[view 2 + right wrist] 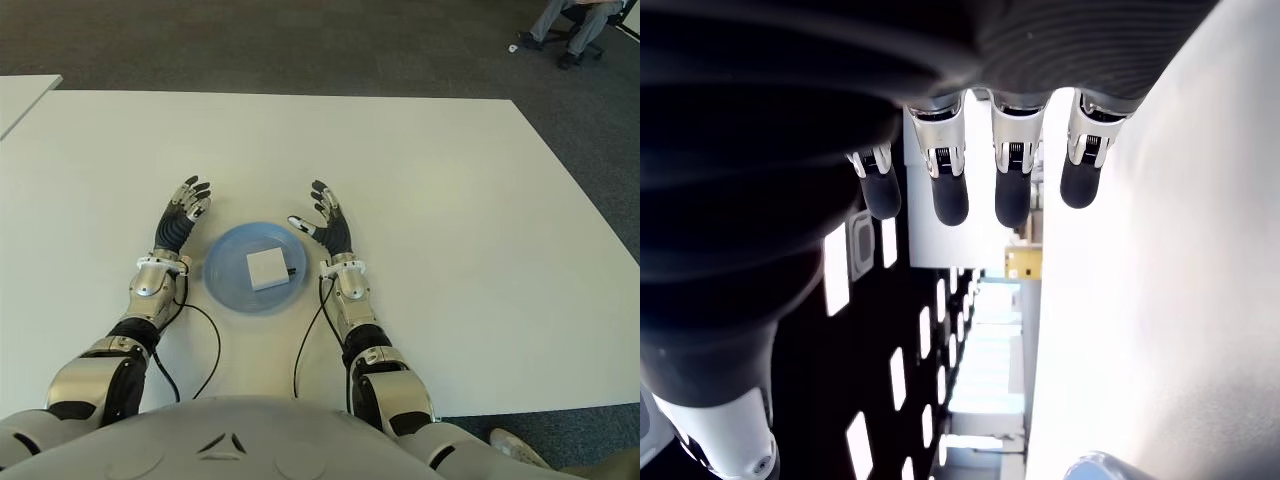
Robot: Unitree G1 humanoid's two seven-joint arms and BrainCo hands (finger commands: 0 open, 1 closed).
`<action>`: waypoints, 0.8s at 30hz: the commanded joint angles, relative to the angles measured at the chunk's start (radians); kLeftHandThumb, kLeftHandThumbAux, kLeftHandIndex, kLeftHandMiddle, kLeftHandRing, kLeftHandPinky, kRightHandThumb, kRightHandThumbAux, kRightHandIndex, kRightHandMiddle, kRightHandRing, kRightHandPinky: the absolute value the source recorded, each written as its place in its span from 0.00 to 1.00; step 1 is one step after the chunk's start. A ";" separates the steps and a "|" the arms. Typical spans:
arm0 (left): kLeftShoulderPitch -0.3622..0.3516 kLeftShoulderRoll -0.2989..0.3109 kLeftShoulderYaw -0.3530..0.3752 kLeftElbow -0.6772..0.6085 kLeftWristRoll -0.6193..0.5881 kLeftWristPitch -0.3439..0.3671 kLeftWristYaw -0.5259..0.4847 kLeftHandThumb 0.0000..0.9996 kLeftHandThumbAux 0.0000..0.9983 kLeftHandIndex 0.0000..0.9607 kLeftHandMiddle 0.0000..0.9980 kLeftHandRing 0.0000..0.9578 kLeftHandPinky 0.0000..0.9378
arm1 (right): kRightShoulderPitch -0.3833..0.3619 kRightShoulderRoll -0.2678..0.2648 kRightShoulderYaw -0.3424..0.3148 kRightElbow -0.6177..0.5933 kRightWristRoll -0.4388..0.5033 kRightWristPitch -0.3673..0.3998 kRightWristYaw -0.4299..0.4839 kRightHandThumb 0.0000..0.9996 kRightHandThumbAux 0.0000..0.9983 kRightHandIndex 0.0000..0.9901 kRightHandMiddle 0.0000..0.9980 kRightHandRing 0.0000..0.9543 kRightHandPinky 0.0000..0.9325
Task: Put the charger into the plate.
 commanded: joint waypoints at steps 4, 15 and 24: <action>0.091 -0.040 0.034 0.034 -0.032 0.037 0.046 0.00 0.50 0.03 0.09 0.08 0.08 | 0.038 0.006 0.000 0.029 0.024 0.091 0.041 0.05 0.71 0.05 0.09 0.08 0.09; 0.095 -0.050 0.062 0.020 -0.055 0.066 0.065 0.00 0.55 0.01 0.03 0.03 0.05 | 0.026 0.012 -0.009 0.023 0.045 0.169 0.085 0.05 0.68 0.02 0.05 0.04 0.06; 0.100 -0.049 0.067 0.014 -0.061 0.070 0.064 0.00 0.56 0.00 0.03 0.03 0.05 | 0.027 0.013 -0.008 0.004 0.044 0.216 0.097 0.02 0.61 0.02 0.04 0.04 0.03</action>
